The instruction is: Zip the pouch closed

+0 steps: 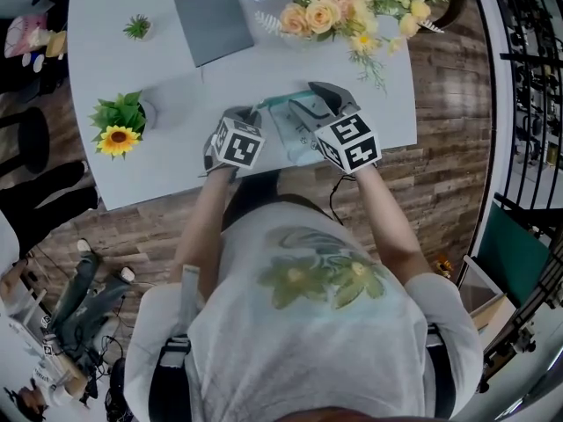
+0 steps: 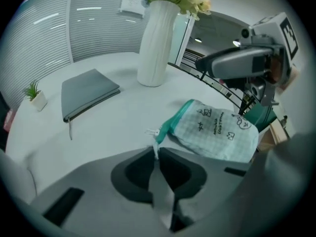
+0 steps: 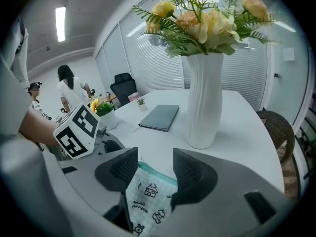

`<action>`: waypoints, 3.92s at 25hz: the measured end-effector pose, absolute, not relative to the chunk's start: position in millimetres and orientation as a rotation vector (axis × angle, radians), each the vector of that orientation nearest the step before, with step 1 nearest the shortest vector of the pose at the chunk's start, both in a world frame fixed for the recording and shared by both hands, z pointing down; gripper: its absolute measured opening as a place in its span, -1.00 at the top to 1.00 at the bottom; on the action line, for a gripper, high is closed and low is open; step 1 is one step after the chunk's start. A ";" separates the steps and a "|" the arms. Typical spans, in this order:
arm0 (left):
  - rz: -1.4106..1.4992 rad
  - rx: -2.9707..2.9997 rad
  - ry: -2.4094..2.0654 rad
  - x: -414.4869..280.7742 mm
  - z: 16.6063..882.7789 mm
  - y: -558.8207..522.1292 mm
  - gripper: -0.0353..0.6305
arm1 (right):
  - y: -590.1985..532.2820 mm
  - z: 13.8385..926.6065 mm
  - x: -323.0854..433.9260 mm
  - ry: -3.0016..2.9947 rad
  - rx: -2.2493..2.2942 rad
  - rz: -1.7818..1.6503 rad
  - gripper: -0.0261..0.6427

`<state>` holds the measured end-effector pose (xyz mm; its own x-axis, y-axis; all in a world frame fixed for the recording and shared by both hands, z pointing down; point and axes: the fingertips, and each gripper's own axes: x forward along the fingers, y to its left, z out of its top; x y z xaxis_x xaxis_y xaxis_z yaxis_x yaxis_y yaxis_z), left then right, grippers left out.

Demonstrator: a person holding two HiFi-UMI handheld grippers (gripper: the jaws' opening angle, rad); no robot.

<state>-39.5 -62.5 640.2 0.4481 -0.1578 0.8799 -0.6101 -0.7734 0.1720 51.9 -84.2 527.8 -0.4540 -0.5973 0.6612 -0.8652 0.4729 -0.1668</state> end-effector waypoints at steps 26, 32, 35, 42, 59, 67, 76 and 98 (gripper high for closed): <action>1.437 2.421 -0.484 -30.7 631.9 -76.7 0.83 | -119.6 580.0 11.9 -2.070 0.536 0.053 0.23; 1.445 2.458 -0.431 -28.7 634.7 -79.1 0.83 | -120.1 606.2 0.0 -1.991 0.310 -0.168 0.29; 1.450 2.459 -0.417 -29.2 638.2 -81.3 0.83 | -117.0 616.5 -5.2 -1.951 0.205 -0.268 0.30; 1.437 2.474 -0.365 -27.7 641.2 -81.9 0.83 | -111.6 622.4 -17.1 -1.927 0.031 -0.415 0.45; 1.416 2.499 -0.343 -27.0 641.5 -83.4 0.83 | -92.7 636.6 -15.2 -1.675 -0.386 -0.824 0.69; 1.413 2.483 -0.369 -26.8 642.1 -84.4 0.82 | -90.8 639.4 -12.0 -1.712 -0.361 -0.726 0.86; 1.414 2.405 -0.493 -27.6 645.1 -87.1 0.82 | -92.5 635.8 -9.2 -1.806 -0.247 -0.473 0.86; 1.321 2.265 -0.543 -27.2 645.7 -89.7 0.82 | -91.0 625.2 -1.8 -1.875 -0.146 -0.288 0.87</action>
<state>-27.2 -89.7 645.7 0.4611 -0.1044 0.8812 -0.5458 -0.8163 0.1889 -1.8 -91.0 625.2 -0.3182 -0.0429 0.9470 0.2433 0.9618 0.1253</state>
